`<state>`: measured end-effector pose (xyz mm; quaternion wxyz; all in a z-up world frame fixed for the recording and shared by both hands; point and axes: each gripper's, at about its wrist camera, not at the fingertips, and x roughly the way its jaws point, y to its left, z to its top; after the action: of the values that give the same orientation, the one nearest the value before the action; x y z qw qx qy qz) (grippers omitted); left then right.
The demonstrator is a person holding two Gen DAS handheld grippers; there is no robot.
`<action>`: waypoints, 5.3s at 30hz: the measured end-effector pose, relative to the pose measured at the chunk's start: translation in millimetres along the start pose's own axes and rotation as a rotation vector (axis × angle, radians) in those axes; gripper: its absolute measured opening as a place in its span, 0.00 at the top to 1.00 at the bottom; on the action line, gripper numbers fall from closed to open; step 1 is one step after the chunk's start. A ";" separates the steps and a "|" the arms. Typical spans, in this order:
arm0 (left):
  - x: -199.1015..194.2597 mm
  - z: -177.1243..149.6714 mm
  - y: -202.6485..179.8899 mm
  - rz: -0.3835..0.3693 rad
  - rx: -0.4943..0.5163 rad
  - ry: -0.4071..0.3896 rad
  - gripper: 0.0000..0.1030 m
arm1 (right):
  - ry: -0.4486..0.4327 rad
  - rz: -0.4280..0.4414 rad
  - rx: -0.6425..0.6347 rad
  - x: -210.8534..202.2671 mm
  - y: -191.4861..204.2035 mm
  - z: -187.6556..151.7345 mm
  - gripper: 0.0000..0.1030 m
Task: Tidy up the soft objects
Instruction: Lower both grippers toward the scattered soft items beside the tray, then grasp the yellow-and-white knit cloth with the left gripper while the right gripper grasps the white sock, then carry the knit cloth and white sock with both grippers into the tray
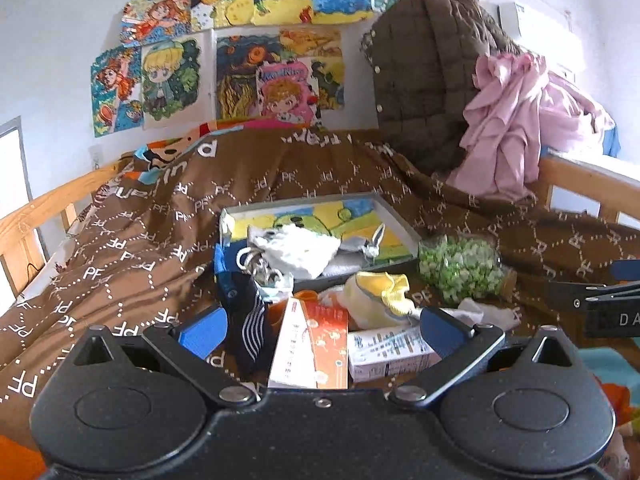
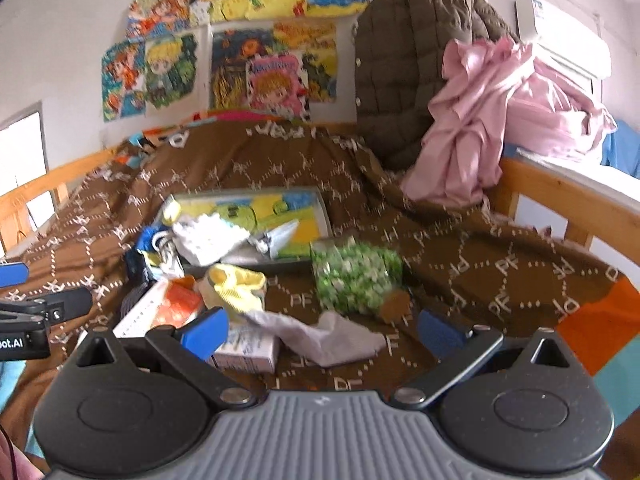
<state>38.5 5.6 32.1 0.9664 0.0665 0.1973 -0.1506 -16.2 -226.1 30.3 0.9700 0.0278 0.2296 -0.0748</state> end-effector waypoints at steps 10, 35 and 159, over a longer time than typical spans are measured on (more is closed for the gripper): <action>11.9 -2.1 -8.8 -0.012 0.050 0.055 0.01 | 0.088 0.011 0.015 15.7 -2.7 -3.0 0.00; 85.7 13.5 -4.9 -0.039 0.042 0.085 0.01 | 0.171 0.044 -0.134 72.5 -10.1 18.6 0.00; 224.5 44.2 4.4 -0.346 -0.051 0.093 0.93 | 0.059 0.163 -0.136 172.0 -20.1 28.8 0.86</action>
<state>252.7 -58.0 -17.3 0.9172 0.0140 0.2542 -0.3065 145.2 -271.3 -21.8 0.9654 -0.0174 0.2594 0.0209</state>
